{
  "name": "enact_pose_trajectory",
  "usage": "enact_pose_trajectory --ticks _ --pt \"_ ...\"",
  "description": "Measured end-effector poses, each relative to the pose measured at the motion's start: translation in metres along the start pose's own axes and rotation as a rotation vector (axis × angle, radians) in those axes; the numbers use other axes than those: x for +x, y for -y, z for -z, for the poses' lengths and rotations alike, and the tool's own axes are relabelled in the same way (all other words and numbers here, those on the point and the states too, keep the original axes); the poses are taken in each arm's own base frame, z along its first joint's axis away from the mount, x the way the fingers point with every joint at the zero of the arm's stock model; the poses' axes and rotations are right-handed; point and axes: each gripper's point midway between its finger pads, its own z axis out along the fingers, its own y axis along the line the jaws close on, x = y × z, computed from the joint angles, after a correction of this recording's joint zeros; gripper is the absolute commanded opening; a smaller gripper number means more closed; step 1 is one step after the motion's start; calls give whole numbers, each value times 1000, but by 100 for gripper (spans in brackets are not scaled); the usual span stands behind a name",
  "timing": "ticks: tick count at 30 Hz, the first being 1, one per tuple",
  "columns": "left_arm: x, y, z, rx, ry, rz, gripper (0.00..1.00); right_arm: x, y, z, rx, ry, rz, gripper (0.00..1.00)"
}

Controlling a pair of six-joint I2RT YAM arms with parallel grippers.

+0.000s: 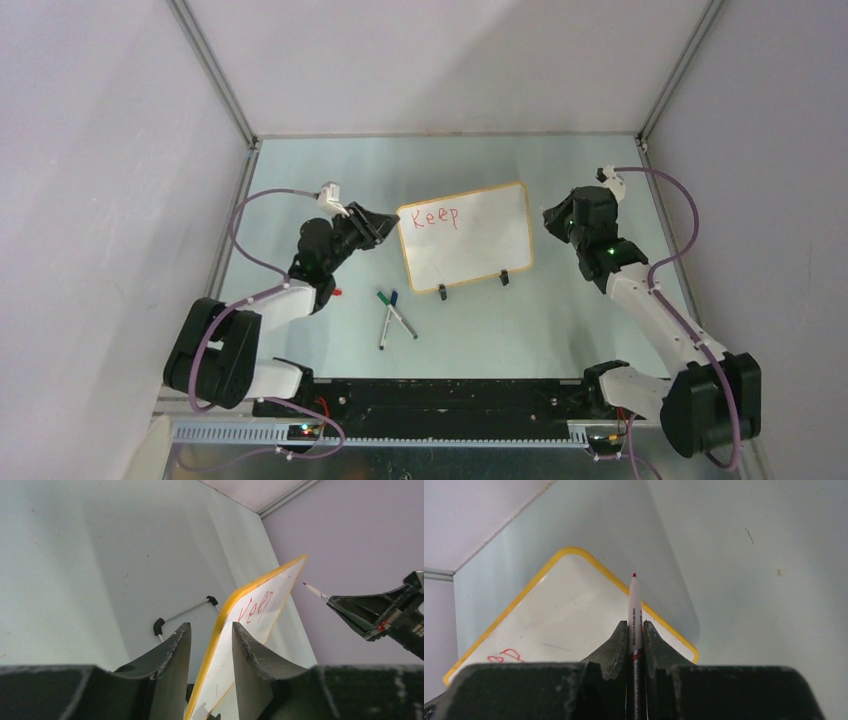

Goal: Write a sentence on the whiteboard

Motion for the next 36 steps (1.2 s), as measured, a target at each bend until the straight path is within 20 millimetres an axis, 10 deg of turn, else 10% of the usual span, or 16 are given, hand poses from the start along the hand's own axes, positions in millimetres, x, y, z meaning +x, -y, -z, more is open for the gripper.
enact_pose_trajectory --ticks 18,36 --pt "2 2 -4 17 -19 0 26 43 23 -32 -61 -303 -170 0" --pt "-5 -3 -19 0 -25 -21 21 54 23 -19 -117 -367 -196 0"
